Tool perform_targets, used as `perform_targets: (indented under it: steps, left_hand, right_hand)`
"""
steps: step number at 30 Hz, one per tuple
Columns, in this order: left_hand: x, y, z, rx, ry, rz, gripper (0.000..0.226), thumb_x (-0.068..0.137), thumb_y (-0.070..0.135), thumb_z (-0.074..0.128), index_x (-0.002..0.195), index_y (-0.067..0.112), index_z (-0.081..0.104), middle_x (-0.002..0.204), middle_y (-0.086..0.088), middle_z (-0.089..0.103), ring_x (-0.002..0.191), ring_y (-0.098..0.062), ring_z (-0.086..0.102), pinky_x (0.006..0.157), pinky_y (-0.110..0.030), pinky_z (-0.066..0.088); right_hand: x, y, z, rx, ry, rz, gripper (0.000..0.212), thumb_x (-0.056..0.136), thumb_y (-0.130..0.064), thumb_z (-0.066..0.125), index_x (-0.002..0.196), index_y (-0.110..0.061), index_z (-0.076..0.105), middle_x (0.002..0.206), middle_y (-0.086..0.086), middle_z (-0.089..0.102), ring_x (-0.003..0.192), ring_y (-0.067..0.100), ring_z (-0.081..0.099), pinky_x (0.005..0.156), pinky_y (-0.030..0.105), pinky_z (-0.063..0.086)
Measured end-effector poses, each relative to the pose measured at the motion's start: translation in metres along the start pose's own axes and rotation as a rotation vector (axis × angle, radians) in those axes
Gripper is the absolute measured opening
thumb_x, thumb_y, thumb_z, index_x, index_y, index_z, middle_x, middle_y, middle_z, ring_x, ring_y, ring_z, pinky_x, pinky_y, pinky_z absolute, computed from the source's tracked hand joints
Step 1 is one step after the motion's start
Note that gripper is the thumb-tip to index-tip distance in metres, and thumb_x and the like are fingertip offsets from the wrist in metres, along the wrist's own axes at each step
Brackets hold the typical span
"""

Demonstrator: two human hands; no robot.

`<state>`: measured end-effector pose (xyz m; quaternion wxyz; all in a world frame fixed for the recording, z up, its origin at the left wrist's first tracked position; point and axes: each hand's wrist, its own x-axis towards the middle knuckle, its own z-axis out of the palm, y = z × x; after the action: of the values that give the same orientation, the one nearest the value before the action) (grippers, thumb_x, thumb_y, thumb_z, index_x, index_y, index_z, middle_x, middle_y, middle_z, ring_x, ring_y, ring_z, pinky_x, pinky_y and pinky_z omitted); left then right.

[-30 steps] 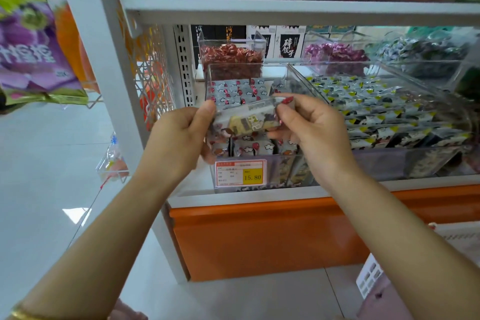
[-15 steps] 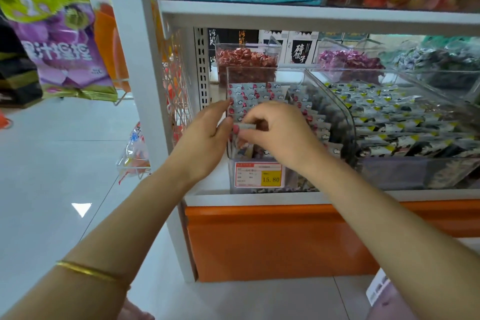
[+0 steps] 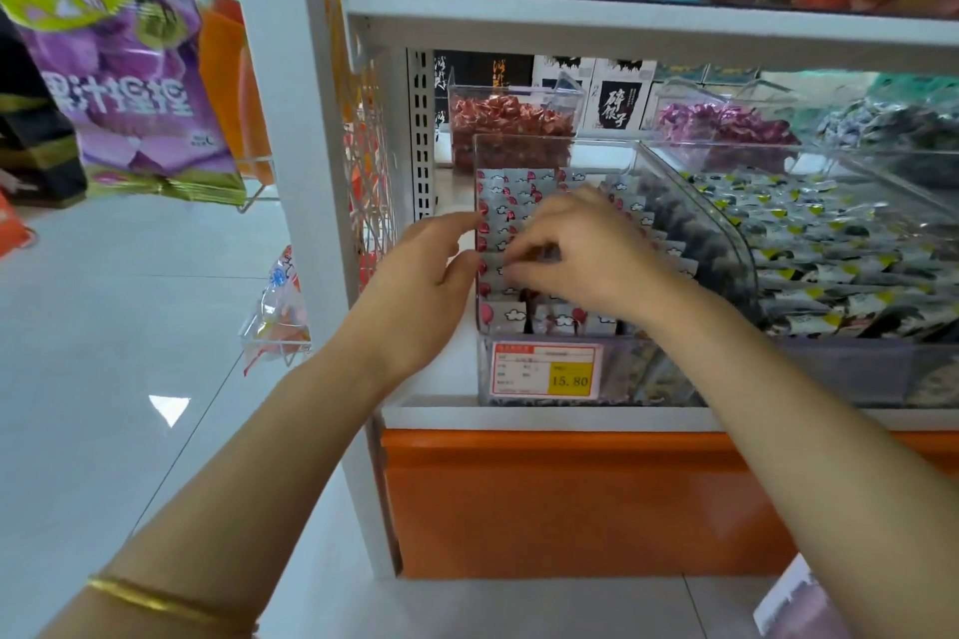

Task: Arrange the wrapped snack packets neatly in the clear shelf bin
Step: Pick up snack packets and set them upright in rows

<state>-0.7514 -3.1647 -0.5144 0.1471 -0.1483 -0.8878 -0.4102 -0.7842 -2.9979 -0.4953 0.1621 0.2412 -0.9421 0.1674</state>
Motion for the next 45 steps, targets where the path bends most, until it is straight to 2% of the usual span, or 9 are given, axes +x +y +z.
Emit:
perform_targets:
  steps: [5, 10, 14, 17, 22, 24, 31, 37, 45]
  left_hand:
    - [0.001, -0.003, -0.001, 0.012, 0.03, 0.007, 0.039, 0.098, 0.017, 0.039, 0.136, 0.024, 0.044, 0.139, 0.005, 0.045, 0.119, -0.004, 0.043, 0.09, -0.012, 0.029]
    - [-0.001, -0.003, -0.002, 0.04, 0.088, 0.041, 0.037, 0.097, 0.015, 0.043, 0.133, 0.02, 0.048, 0.135, 0.003, 0.046, 0.105, 0.0, 0.045, 0.081, -0.006, 0.034]
    - [-0.005, 0.003, -0.002, 0.082, 0.146, 0.094, 0.033, 0.095, 0.019, 0.048, 0.127, 0.015, 0.055, 0.123, -0.001, 0.048, 0.086, 0.007, 0.048, 0.073, 0.008, 0.029]
    - [-0.009, 0.01, 0.002, 0.089, 0.141, 0.129, 0.031, 0.095, 0.022, 0.048, 0.123, 0.013, 0.059, 0.116, -0.001, 0.051, 0.086, 0.025, 0.039, 0.073, 0.009, 0.024]
    - [-0.015, 0.028, 0.006, -0.051, 0.08, 0.104, 0.029, 0.096, 0.023, 0.044, 0.099, 0.009, 0.069, 0.087, -0.009, 0.063, 0.072, -0.005, 0.051, 0.062, -0.012, 0.038]
    - [-0.017, 0.035, 0.006, -0.233, 0.051, 0.043, 0.03, 0.095, 0.026, 0.044, 0.089, 0.009, 0.068, 0.07, 0.0, 0.064, 0.058, -0.001, 0.054, 0.051, -0.009, 0.038]
    - [-0.015, 0.032, 0.009, -0.526, 0.02, -0.182, 0.019, 0.092, 0.027, 0.052, 0.097, 0.019, 0.069, 0.087, -0.001, 0.072, 0.081, -0.013, 0.068, 0.069, -0.023, 0.057]
    - [-0.012, 0.029, 0.006, -0.541, 0.152, -0.222, 0.013, 0.091, 0.022, 0.056, 0.087, 0.01, 0.061, 0.079, -0.006, 0.066, 0.068, -0.014, 0.07, 0.048, -0.018, 0.051]
    - [-0.012, 0.032, 0.006, -0.922, -0.012, -0.264, 0.028, 0.072, 0.017, 0.062, 0.096, 0.003, 0.061, 0.068, -0.004, 0.065, 0.059, -0.01, 0.064, 0.057, -0.016, 0.053]
  right_hand:
    - [-0.001, -0.006, 0.004, 0.011, 0.024, -0.071, 0.013, 0.08, -0.034, 0.069, 0.083, -0.022, 0.073, 0.085, -0.01, 0.057, 0.089, 0.012, 0.037, 0.074, 0.029, 0.03]
    - [-0.016, -0.004, -0.016, 0.474, 0.443, 0.147, 0.006, 0.087, -0.017, 0.064, 0.084, -0.021, 0.068, 0.078, -0.016, 0.06, 0.072, 0.001, 0.058, 0.068, 0.013, 0.045]
    - [-0.039, 0.0, -0.027, 0.838, 0.687, 0.299, 0.017, 0.089, -0.009, 0.061, 0.077, -0.021, 0.064, 0.07, -0.008, 0.065, 0.059, 0.006, 0.064, 0.056, 0.02, 0.055]
    - [-0.052, 0.001, -0.029, 1.075, 0.671, 0.424, 0.017, 0.089, -0.007, 0.059, 0.077, -0.015, 0.066, 0.064, -0.006, 0.067, 0.059, 0.01, 0.065, 0.057, 0.021, 0.055]
    - [-0.067, -0.001, -0.024, 1.32, 0.615, 0.558, 0.017, 0.089, -0.007, 0.059, 0.074, -0.01, 0.067, 0.066, 0.0, 0.07, 0.061, 0.013, 0.067, 0.057, 0.02, 0.054]
    - [-0.072, 0.001, -0.024, 1.389, 0.616, 0.599, 0.018, 0.089, -0.007, 0.058, 0.073, -0.01, 0.066, 0.065, 0.002, 0.07, 0.061, 0.013, 0.068, 0.056, 0.02, 0.054]
    - [-0.08, 0.008, -0.028, 1.64, 0.468, 0.64, 0.008, 0.081, -0.003, 0.06, 0.08, -0.002, 0.067, 0.07, 0.009, 0.072, 0.063, 0.015, 0.07, 0.054, 0.019, 0.054]
    - [-0.087, 0.009, -0.029, 1.643, 0.303, 0.627, 0.031, 0.06, -0.001, 0.064, 0.091, -0.001, 0.064, 0.069, 0.011, 0.071, 0.063, 0.018, 0.071, 0.054, 0.021, 0.055]
    - [-0.086, 0.014, -0.028, 1.705, 0.396, 0.73, 0.009, 0.086, 0.002, 0.055, 0.091, -0.003, 0.06, 0.059, 0.008, 0.067, 0.053, 0.014, 0.066, 0.048, 0.021, 0.053]
